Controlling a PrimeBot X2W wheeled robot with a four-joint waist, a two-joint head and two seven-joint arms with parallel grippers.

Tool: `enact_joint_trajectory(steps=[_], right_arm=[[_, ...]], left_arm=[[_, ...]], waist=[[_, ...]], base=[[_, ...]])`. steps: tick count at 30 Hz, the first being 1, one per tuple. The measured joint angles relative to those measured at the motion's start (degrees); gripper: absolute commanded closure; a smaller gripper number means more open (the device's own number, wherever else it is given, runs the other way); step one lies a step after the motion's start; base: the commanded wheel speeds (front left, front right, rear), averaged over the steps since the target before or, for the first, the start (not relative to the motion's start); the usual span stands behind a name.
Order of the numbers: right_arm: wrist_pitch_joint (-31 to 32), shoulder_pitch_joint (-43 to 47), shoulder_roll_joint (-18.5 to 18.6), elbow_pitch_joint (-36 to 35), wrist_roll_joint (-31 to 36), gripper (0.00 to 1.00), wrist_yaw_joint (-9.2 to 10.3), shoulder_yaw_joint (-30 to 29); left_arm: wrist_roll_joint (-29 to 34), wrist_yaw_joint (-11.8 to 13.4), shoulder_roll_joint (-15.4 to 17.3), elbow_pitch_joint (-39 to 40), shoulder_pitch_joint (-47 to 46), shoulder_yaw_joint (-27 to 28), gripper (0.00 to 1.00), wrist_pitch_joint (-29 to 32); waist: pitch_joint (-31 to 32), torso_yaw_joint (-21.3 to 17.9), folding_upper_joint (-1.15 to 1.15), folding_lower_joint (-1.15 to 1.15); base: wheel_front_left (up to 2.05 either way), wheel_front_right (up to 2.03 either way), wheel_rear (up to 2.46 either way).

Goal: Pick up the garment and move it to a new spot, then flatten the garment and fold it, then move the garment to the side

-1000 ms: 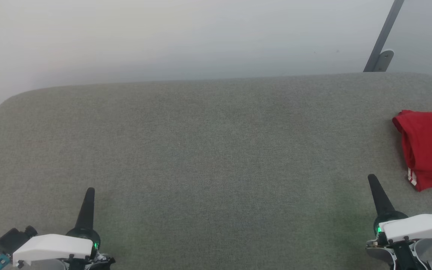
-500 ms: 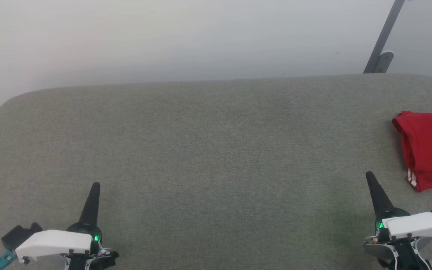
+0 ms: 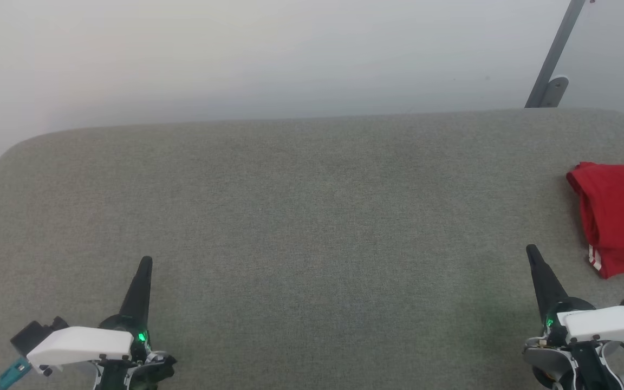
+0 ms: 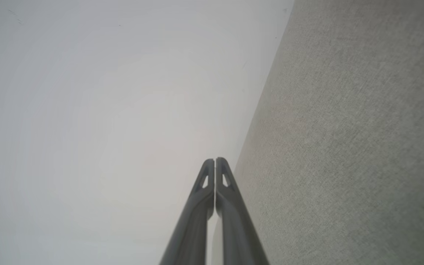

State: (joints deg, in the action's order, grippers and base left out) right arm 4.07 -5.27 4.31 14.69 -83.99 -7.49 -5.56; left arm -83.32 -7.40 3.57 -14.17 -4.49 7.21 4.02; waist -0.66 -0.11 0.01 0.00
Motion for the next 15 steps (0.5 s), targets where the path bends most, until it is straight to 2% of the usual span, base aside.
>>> enact_joint_trajectory(steps=[15], right_arm=[[1.6, -0.4, -0.9, -0.3, -5.2, 1.00, 0.00, -0.6]], left_arm=[[-5.8, 0.0, -0.4, 0.0, -0.8, -0.4, 1.00, 1.6]], waist=[[0.3, 0.1, 0.00, 0.00]], base=[[0.00, 0.00, 0.00]])
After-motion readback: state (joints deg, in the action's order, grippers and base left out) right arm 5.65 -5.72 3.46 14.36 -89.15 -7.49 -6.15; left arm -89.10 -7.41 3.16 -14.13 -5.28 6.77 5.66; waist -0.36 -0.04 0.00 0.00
